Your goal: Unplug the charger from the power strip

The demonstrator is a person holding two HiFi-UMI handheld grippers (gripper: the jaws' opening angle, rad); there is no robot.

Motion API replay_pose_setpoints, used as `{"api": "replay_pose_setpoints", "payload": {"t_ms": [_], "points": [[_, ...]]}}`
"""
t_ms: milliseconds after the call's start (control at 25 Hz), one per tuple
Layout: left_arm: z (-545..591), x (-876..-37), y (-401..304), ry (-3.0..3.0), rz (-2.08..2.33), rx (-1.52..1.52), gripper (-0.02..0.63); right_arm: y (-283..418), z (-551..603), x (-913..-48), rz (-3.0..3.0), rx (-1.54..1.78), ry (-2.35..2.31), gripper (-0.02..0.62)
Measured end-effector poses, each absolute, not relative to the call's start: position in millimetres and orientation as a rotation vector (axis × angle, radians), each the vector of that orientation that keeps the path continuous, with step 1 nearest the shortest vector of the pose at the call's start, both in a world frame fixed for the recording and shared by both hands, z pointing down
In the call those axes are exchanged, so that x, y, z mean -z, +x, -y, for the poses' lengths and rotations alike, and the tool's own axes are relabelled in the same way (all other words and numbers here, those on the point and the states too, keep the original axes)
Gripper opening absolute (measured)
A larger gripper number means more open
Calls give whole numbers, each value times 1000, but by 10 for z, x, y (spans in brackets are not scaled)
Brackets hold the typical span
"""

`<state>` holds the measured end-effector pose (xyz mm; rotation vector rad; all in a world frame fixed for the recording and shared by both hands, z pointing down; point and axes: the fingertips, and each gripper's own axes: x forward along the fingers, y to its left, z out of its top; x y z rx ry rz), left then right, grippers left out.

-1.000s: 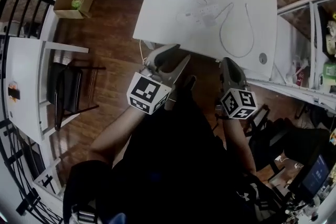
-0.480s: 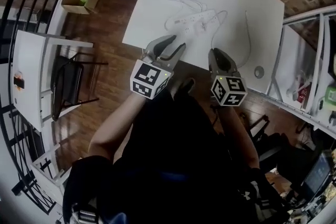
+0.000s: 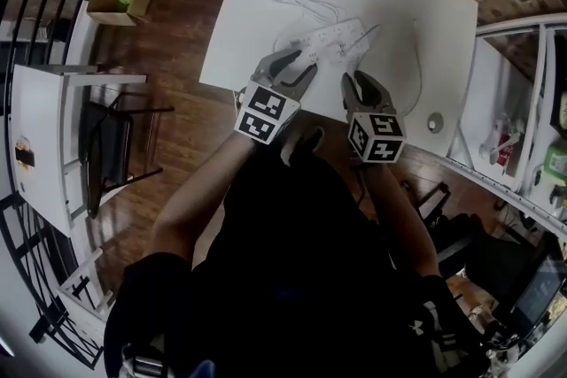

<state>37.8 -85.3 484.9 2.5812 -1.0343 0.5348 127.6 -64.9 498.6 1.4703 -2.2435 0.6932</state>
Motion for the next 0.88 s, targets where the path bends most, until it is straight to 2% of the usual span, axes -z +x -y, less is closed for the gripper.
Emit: {"api": "replay_pose_setpoints", "payload": {"t_ms": [280,880], "points": [[1013,-5259,375,2563,976,-645,164,1141,856,-5232,2149,-625,1444,166],[1208,-5713,581,2556,908,-766,167,1052,1064,-5605,2075,-582,1371,179]]}}
